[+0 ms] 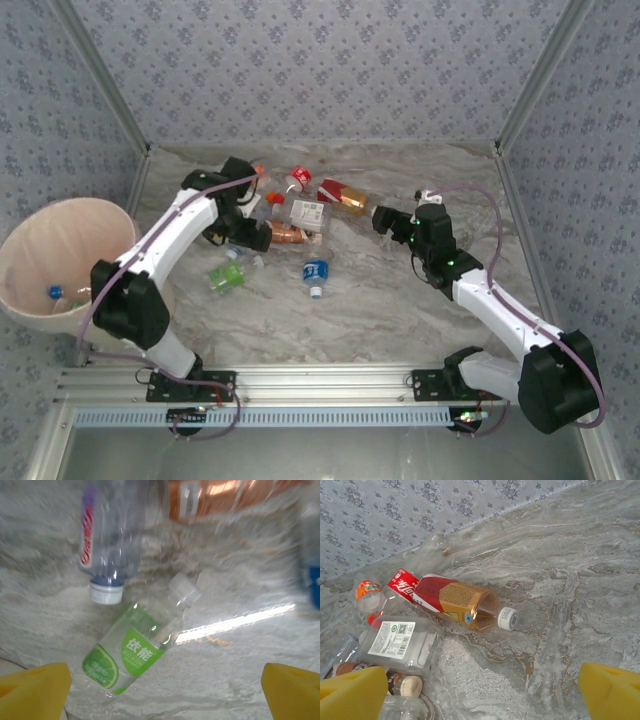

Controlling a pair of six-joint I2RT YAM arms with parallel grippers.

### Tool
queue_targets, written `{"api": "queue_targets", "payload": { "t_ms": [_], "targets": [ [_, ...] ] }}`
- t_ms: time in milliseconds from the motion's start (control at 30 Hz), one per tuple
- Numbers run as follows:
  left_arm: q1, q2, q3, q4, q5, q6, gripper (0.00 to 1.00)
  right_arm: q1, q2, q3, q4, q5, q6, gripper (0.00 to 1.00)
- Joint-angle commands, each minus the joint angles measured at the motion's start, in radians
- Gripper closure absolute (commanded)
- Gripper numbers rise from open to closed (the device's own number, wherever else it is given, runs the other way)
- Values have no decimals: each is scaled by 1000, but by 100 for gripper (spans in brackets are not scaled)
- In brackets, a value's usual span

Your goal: Put the plastic bottles in the bin

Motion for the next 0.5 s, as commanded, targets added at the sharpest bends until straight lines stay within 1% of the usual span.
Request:
{"api": "queue_targets", "payload": {
  "t_ms": [0,167,333,467],
  "targets": [
    [1,22,-74,-18,-40,62,2,-7,-19,-7,-34,33,-31,0],
    [0,27,-187,106,-90,138,2,-6,-25,-19,-26,38,-43,0],
    [1,78,-237,166,-151,178,2,-7,-27,-23,-22,37,-45,0],
    [1,113,-272,200,-148,200,2,-7,-33,-30,-30,44,-53,0]
  ]
}}
